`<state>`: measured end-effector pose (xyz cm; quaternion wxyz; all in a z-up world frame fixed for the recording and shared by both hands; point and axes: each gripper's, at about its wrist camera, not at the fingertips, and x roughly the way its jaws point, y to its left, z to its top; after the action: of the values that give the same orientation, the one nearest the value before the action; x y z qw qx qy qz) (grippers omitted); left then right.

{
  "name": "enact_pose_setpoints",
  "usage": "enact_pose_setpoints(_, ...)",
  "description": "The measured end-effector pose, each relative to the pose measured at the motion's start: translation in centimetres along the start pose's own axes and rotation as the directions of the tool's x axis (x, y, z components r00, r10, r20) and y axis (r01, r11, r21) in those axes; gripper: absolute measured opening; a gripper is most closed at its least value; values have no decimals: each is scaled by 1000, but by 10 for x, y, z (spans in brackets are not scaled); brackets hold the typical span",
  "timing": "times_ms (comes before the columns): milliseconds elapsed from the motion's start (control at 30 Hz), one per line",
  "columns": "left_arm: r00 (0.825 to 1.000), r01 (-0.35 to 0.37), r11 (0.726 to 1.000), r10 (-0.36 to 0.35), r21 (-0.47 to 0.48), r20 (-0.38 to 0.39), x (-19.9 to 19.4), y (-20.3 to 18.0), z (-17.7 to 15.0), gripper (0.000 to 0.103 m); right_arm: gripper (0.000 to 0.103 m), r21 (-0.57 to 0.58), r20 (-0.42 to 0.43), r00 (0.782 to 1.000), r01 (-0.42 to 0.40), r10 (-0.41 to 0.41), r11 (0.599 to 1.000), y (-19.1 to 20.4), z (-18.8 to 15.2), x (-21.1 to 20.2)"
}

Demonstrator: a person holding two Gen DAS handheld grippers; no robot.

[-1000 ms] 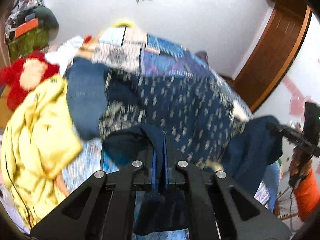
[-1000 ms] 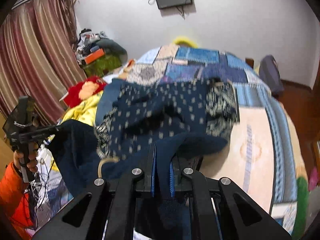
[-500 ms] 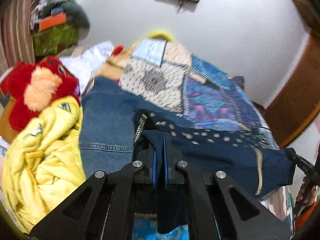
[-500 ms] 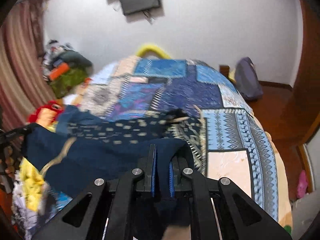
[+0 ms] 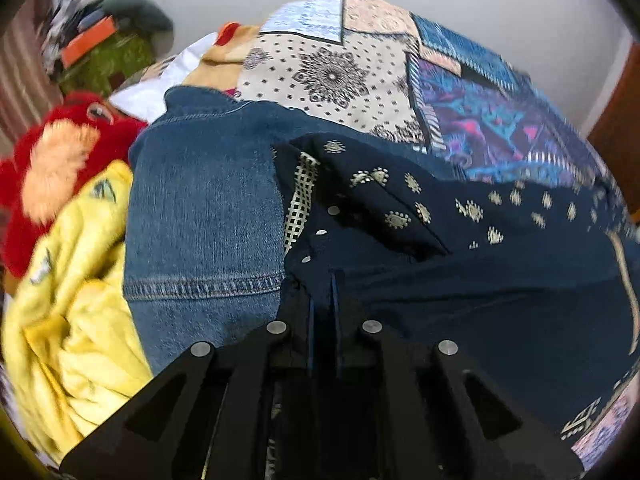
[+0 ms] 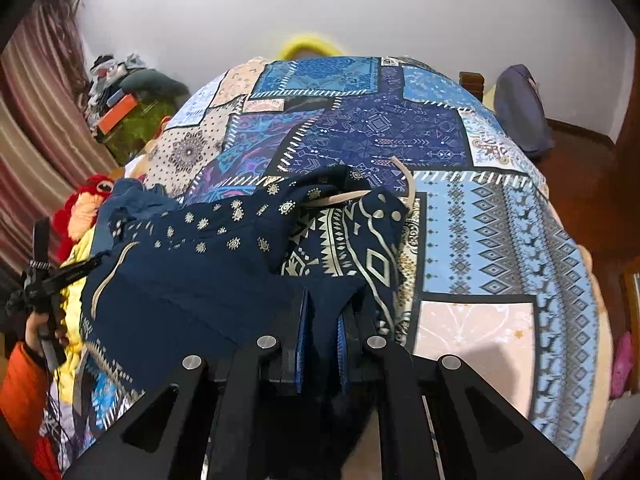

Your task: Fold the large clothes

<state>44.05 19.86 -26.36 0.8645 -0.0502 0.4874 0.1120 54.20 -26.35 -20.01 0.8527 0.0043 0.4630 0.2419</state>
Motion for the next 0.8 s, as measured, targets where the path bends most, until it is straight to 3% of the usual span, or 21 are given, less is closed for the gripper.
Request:
enact_pose_setpoints(67,999,-27,999,28,41,-15,1,-4,1,10,8,-18,11,999,38,-38,999,2,0,-10)
enact_pose_setpoints(133,998,-55,995,58,82,-29,2,-7,0,10,8,-28,51,983,178,-177,984,1,0,-21)
enact_pose_setpoints(200,996,-74,990,79,117,-41,1,-12,2,10,8,-31,110,897,433,-427,901,-7,0,-35)
enact_pose_setpoints(233,996,-73,989,78,130,-42,-3,-15,3,10,8,-20,109,871,484,-480,875,-16,-2,-42)
enact_pose_setpoints(267,997,-71,988,76,139,-32,-10,-17,3,15,8,3,93,871,484,-483,875,-25,-4,-50)
enact_pose_setpoints(300,997,-69,987,73,142,-26,-15,-18,3,26,8,44,70,902,425,-427,904,-36,-10,-62)
enact_pose_setpoints(367,999,-50,988,49,143,7,-33,-21,0,46,8,72,56,942,325,-330,943,-41,-20,-79)
enact_pose_setpoints(400,999,-43,989,39,140,34,-45,-22,-2,55,8,65,54,951,301,-305,951,-39,-25,-85)
enact_pose_setpoints(500,996,-31,989,18,142,90,-78,-26,-12,67,8,10,70,963,259,-259,966,-18,-41,-107)
enact_pose_setpoints(633,994,0,980,-22,198,109,-102,-40,-29,77,8,-9,81,990,116,-115,993,19,-57,-118)
enact_pose_setpoints(800,997,45,970,-60,238,56,-95,-56,-56,82,8,-46,45,999,-24,26,999,70,-69,-96)
